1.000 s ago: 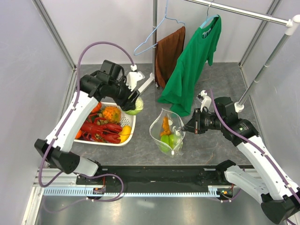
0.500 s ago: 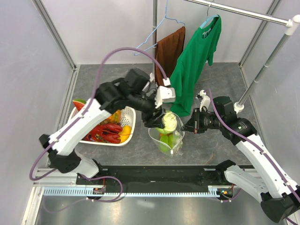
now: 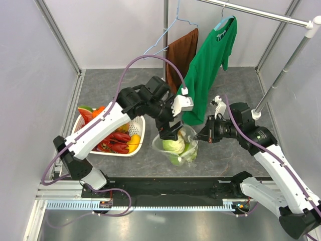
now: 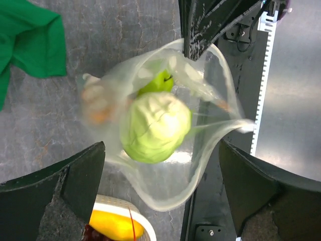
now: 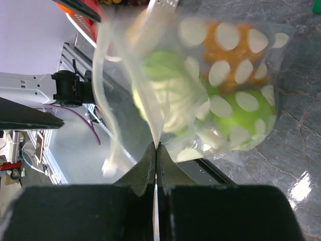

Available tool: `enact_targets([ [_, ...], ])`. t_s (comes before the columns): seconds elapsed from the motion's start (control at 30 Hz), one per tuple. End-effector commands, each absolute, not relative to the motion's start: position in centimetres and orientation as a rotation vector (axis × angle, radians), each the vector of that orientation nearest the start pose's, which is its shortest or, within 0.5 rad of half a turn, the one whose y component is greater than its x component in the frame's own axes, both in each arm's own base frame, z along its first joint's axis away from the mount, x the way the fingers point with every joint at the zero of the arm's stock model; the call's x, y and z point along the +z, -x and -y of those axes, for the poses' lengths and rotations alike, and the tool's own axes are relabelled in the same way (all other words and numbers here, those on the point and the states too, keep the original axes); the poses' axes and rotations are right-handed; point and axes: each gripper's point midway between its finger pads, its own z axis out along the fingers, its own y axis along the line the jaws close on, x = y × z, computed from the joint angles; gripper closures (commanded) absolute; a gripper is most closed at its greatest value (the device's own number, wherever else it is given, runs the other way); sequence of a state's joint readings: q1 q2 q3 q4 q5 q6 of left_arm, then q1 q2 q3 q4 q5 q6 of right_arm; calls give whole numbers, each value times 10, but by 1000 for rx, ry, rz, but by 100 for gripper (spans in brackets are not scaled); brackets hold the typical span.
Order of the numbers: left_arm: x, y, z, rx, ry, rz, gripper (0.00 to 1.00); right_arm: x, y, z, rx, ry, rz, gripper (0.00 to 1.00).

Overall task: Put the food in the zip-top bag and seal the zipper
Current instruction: Place the fake vegetable in the zipper food storage bag, then adjust the zipper food storage bag at the center of the board.

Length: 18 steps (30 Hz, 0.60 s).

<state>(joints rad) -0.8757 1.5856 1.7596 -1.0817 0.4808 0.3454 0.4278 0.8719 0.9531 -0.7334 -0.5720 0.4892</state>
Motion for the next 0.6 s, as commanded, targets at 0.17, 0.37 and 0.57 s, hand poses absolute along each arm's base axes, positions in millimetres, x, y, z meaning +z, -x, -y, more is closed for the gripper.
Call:
enact_targets([
  [0.17, 342, -200, 246, -754, -1280, -1886, 0, 281, -157, -198, 1144, 380, -2215, 100],
  [0.37, 315, -199, 181, -723, -998, -2037, 3, 287, -149, -194, 1138, 421, -2198, 100],
  [0.57, 265, -145, 200, -951, -1141, -1996, 5, 273, -160, -196, 1120, 377, -2243, 100],
])
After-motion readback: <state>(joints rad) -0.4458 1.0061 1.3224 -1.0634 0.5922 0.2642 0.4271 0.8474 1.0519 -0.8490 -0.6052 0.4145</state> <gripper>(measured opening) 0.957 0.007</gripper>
